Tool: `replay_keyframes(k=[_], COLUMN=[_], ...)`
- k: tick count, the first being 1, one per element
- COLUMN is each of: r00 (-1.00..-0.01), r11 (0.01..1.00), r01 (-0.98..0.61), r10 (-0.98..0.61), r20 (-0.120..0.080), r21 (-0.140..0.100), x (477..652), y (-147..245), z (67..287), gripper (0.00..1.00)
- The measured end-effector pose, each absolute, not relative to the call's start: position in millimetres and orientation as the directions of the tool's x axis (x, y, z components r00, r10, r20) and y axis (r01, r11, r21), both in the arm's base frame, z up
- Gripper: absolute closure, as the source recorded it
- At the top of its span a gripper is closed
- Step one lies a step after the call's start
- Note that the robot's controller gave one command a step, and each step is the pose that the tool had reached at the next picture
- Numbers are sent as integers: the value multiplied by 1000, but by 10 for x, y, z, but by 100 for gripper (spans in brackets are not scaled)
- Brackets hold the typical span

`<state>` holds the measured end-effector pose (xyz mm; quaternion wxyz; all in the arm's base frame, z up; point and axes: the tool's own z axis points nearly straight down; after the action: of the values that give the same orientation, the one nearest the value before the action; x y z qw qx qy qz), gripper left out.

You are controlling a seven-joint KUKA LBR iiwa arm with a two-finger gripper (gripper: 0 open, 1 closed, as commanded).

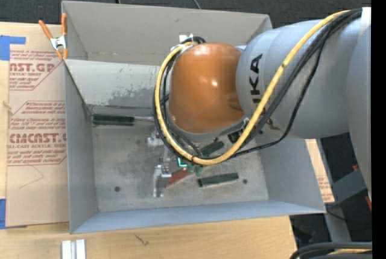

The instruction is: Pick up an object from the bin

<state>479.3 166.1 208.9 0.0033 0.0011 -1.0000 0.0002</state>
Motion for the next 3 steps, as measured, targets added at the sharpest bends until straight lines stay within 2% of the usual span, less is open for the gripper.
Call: replay_keyframes(k=[1,2,3], r00=[-1000,-997,-995], r11=[1000,997,995], r01=[0,-77,-99], r10=[0,-77,-99], r20=[0,-5,-4], r21=[1,1,1], x=[4811,4871,5120], y=[1653,1361,1239], z=[2119,1569,909], gripper=[0,0,0])
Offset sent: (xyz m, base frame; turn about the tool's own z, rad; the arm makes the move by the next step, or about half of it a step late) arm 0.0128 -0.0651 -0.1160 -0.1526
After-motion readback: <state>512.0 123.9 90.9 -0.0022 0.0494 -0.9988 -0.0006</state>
